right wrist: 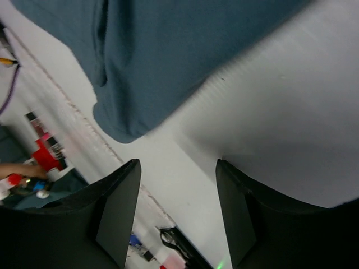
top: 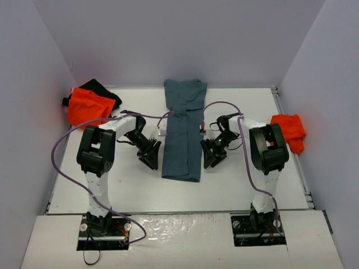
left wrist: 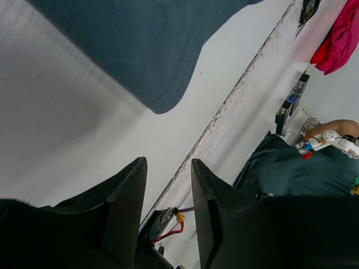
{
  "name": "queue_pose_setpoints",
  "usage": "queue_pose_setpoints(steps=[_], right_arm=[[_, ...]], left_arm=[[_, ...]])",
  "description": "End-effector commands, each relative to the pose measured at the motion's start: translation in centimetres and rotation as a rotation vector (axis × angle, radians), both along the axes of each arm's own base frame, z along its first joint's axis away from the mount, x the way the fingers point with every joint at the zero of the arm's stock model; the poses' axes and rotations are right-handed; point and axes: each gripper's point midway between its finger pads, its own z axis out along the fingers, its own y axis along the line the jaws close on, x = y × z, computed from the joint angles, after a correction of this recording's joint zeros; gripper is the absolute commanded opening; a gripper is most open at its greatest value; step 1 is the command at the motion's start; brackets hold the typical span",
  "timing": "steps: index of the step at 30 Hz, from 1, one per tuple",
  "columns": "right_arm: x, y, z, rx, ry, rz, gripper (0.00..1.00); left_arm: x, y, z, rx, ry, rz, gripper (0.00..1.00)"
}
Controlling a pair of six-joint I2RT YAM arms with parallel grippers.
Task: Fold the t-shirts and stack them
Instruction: Grab the bottom of the folded rectangular tshirt with both arms
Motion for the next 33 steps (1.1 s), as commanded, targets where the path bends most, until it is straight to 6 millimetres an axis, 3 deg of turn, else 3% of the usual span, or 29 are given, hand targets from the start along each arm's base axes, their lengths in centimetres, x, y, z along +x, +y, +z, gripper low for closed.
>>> queue_pose_setpoints(steps=[1, 11, 25, 28, 33], right_arm=[[-1.1, 1.3, 1.1, 0.119, 0.106, 0.005, 0.53], [-3.2, 3.1, 1.2, 0.186, 0.186, 0.022, 0.52], [-4.5, 3.8, 1.7, 0.179, 0.165, 0.022, 0.54], [-4.6, 4.0, 1.4, 0.184, 0.176, 0.028, 0.39], [-4.9, 4.4, 1.1, 0.198, 0.211, 0.030, 0.43]], left_arm=[[0.9, -1.4, 0.3, -0.071, 0.021, -0.003, 0.33], [0.3, -2.8, -1.9, -0.034, 0.066, -0.070, 0.32], [-0.1, -4.0, -1.7, -0.033, 0.054, -0.128, 0.32], [-0.2, -4.1, -1.5, -0.034, 0.051, -0.137, 0.32], [-0.4, -4.1, -1.3, -0.035, 0.045, -0.144, 0.32]])
